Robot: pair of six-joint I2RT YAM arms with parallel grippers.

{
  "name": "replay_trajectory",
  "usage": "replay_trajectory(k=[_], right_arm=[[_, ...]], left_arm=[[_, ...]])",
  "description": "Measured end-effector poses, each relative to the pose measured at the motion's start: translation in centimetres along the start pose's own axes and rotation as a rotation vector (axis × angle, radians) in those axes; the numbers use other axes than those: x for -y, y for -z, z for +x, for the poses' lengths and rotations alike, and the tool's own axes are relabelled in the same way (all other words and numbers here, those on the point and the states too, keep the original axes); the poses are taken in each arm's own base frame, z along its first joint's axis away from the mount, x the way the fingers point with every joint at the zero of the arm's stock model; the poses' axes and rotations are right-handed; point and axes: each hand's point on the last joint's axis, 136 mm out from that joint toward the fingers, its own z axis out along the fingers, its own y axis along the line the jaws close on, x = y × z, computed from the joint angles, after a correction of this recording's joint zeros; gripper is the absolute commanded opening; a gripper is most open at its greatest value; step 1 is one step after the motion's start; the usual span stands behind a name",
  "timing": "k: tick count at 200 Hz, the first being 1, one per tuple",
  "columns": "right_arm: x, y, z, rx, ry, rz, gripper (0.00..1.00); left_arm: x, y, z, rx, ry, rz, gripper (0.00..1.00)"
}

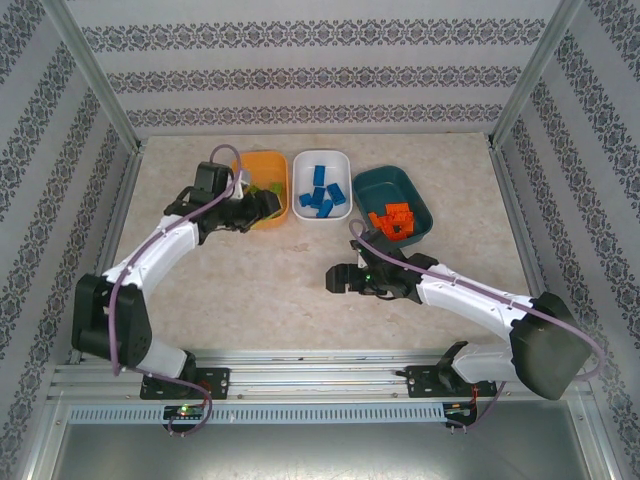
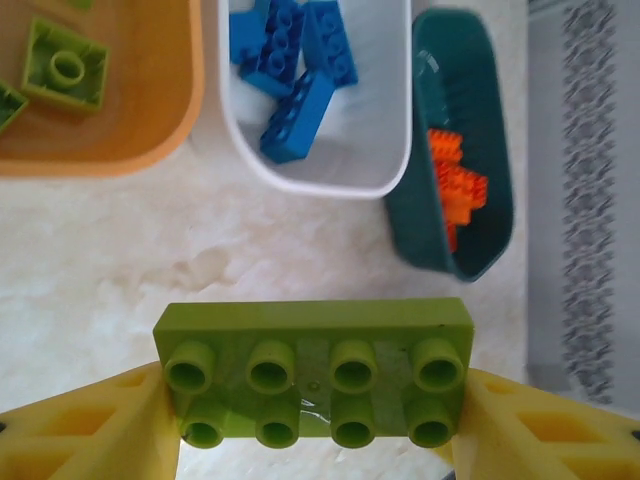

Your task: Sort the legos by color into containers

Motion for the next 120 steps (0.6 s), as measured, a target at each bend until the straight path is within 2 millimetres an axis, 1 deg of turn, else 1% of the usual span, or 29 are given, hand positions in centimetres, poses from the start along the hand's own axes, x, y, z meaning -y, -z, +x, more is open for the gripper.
replay_trajectory(k=[16, 41, 64, 78, 95, 120], right_arm=[[-0.2, -0.1, 0.0, 0.004, -0.006, -0.007, 0.87], [-0.6, -0.4, 0.2, 0.008, -0.004, -0.023, 0.87], [-0.2, -0.7, 0.8, -0.007, -0.004, -0.013, 0.87], [-0.1, -0.7, 1.0, -0.011, -0.004, -0.009, 0.87], [0.0, -0.8, 1.0, -0.014, -0.005, -0.007, 0.87], [0.4, -1.6, 1.5, -0.044, -0.011, 0.008, 0.87]], left_arm=[[-0.6, -0.9, -2.5, 0.014, 0.052, 0.010, 0.65], [-2.1, -2.4, -7.0, 0.047, 0.126, 0.017, 0.65], [-3.7, -3.7, -10.5, 0.081, 0.175, 0.005, 0.65], [-4.5, -4.5, -12.3, 0.098, 0.193, -0.005, 0.64], [-5.0, -5.7, -14.3, 0.118, 0.195, -0.015, 0.64], [-6.0, -7.4, -16.1, 0.136, 0.197, -0.036, 0.64]])
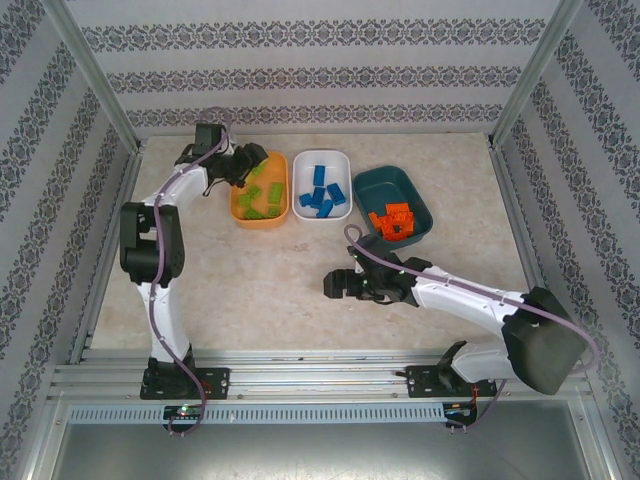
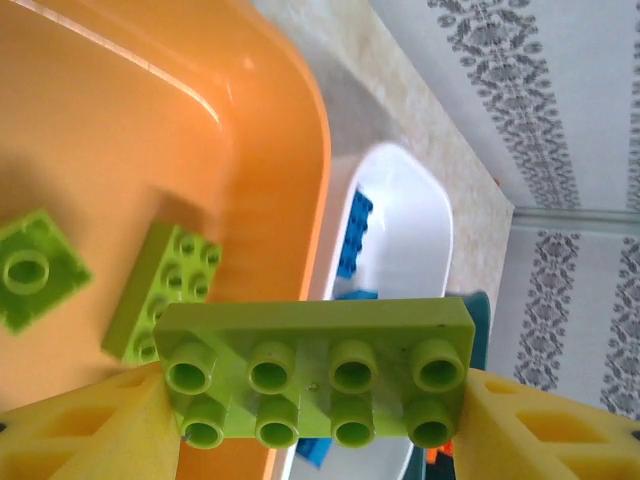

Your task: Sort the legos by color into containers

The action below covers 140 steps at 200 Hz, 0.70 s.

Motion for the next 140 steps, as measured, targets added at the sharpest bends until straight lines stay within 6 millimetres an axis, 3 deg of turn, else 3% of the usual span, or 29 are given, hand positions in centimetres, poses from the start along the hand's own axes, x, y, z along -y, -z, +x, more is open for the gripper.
replay_trajectory(k=[40, 65, 140], right_arm=[[1.3, -2.2, 1.0, -0.075, -0.019, 0.044, 0.88], [1.1, -3.3, 0.9, -0.106, -0.021, 0.047, 0.87], [0.9, -3.7, 0.7, -0.133, -0.035, 0.055, 0.88]], left_arm=[[-1.6, -2.4, -1.0, -0.001, 0.020, -0.028, 0.65], [-2.6, -3.3, -0.7, -0.014, 0.031, -0.046, 0.69], [-2.9, -3.4, -0.6, -0.018, 0.032, -0.054, 0.85]])
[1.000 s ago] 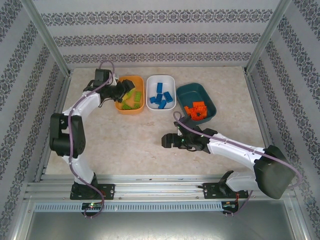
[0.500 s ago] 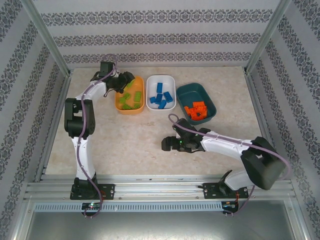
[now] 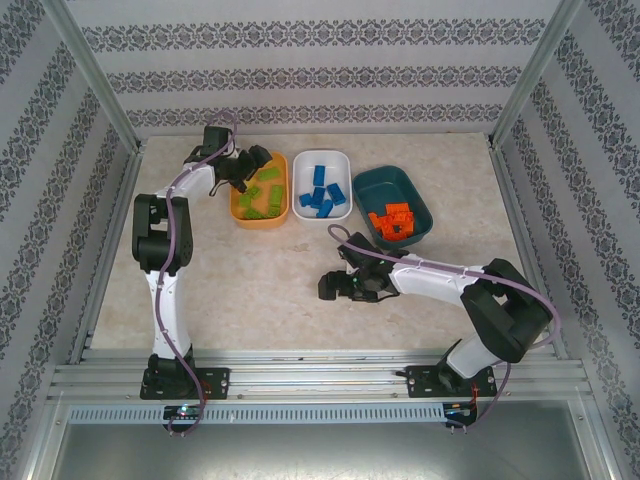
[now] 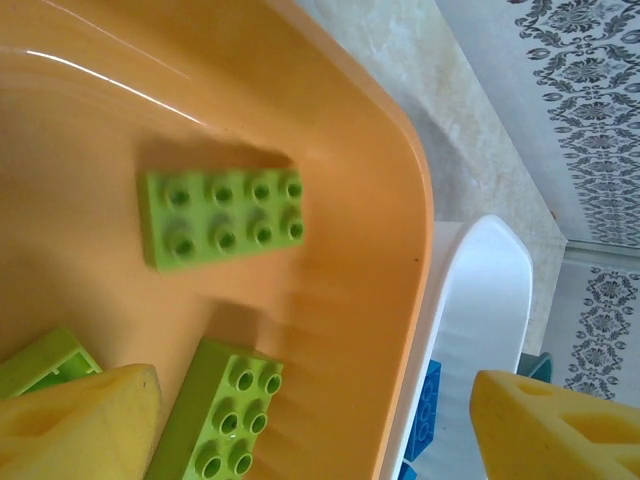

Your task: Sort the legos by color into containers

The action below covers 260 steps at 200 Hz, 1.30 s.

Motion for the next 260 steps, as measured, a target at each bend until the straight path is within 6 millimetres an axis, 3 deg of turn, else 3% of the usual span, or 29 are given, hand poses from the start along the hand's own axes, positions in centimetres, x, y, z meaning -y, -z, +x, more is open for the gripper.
replay_trajectory(k=[44, 78, 100, 123, 149, 178, 215, 233, 260], right_arm=[[-0.6, 0.4, -0.3, 0.017, 0.009, -0.020, 0.88], [-1.7, 2.6, -1.0, 0.077, 0.029, -0.059, 0.88], [-2.1, 4.4, -1.3, 0.121, 0.042, -0.066, 0.88], [-2.4, 6.9, -2.1, 0.179, 0.071, -0.059, 0.88], [-2.2, 10.8, -4.5, 0.292, 0.083, -0.048, 0.90], [0.5, 17.1, -9.1, 0.517, 0.040, -0.007, 0.98], [4.3, 23.9, -13.9, 0.829, 0.073, 0.092, 0.98], [5.4, 25.4, -15.0, 0.949, 0.155, 0.144, 0.98], [7.4, 25.5, -16.5, 1.011, 0.272, 0.249, 0.98]], left_arm=[[0.2, 0.5, 0.3, -0.001, 0.000, 0.000, 0.90], [1.7, 3.1, 0.9, 0.011, -0.014, 0.013, 0.92], [4.5, 7.0, 1.5, 0.049, -0.059, 0.054, 0.93], [7.9, 12.9, 2.8, 0.119, -0.132, 0.117, 0.97], [9.6, 19.1, 5.6, 0.204, -0.211, 0.165, 1.00], [7.7, 22.6, 8.3, 0.275, -0.277, 0.123, 1.00], [3.0, 22.8, 10.0, 0.296, -0.310, -0.018, 1.00], [1.4, 22.7, 10.3, 0.299, -0.330, -0.078, 1.00], [-0.2, 23.3, 10.2, 0.352, -0.383, -0.137, 1.00]])
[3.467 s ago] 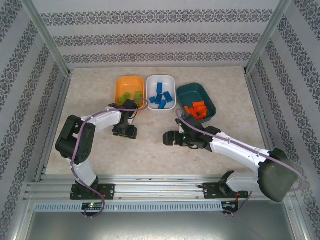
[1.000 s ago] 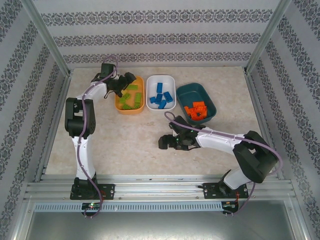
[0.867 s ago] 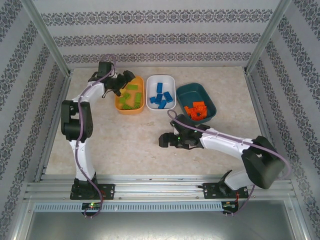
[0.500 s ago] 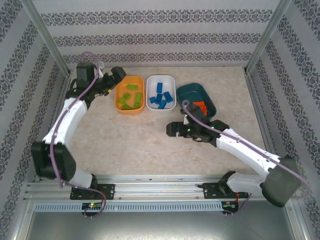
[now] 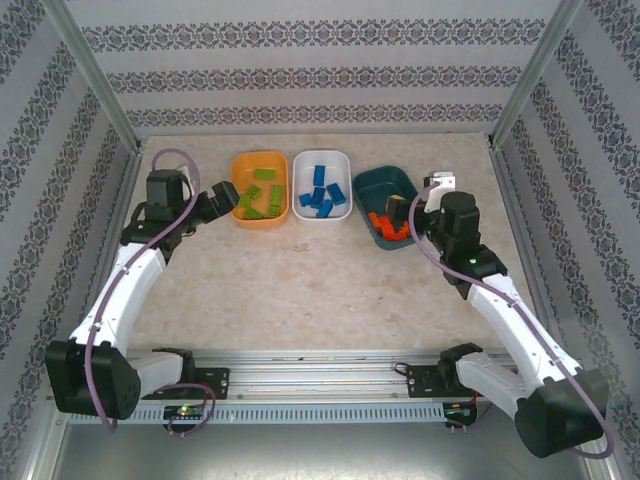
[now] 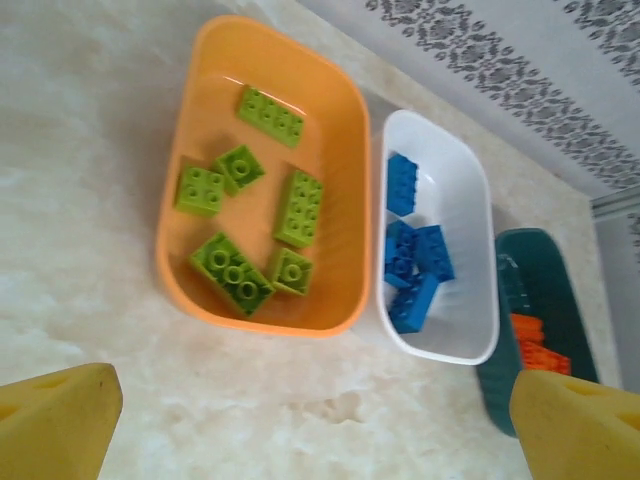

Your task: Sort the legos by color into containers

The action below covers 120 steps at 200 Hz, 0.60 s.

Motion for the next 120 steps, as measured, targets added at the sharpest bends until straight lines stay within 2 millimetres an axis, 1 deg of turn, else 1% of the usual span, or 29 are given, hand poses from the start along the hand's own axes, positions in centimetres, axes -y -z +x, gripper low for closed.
replay_trajectory(k=[17, 30, 44, 58, 73, 85, 105, 120], right_arm=[[2.0, -1.7, 0.0, 0.007, 0.054, 0.050, 0.98], [3.8, -3.3, 0.8, -0.008, 0.075, 0.090, 0.98], [5.6, -5.0, 3.0, -0.059, 0.080, 0.126, 0.98], [7.0, -6.4, 6.1, -0.129, 0.090, 0.149, 0.98], [7.6, -7.3, 9.4, -0.195, 0.098, 0.156, 0.98], [7.7, -7.6, 11.2, -0.222, 0.096, 0.152, 0.98], [7.7, -8.0, 12.5, -0.212, 0.089, 0.143, 0.98], [7.7, -8.0, 12.7, -0.176, 0.086, 0.143, 0.98]], left_arm=[[-1.2, 0.5, 0.4, 0.074, -0.045, -0.016, 1.00], [-2.3, 0.8, 1.1, 0.128, -0.077, -0.030, 1.00], [-3.3, 0.8, 1.9, 0.168, -0.112, -0.045, 1.00], [-4.2, 0.7, 2.5, 0.187, -0.147, -0.062, 1.00], [-4.6, 0.6, 2.7, 0.197, -0.183, -0.078, 1.00], [-4.8, 0.7, 2.3, 0.212, -0.210, -0.095, 1.00], [-5.0, 0.9, 1.6, 0.246, -0.251, -0.123, 1.00], [-5.4, 0.9, 1.2, 0.265, -0.281, -0.149, 1.00]])
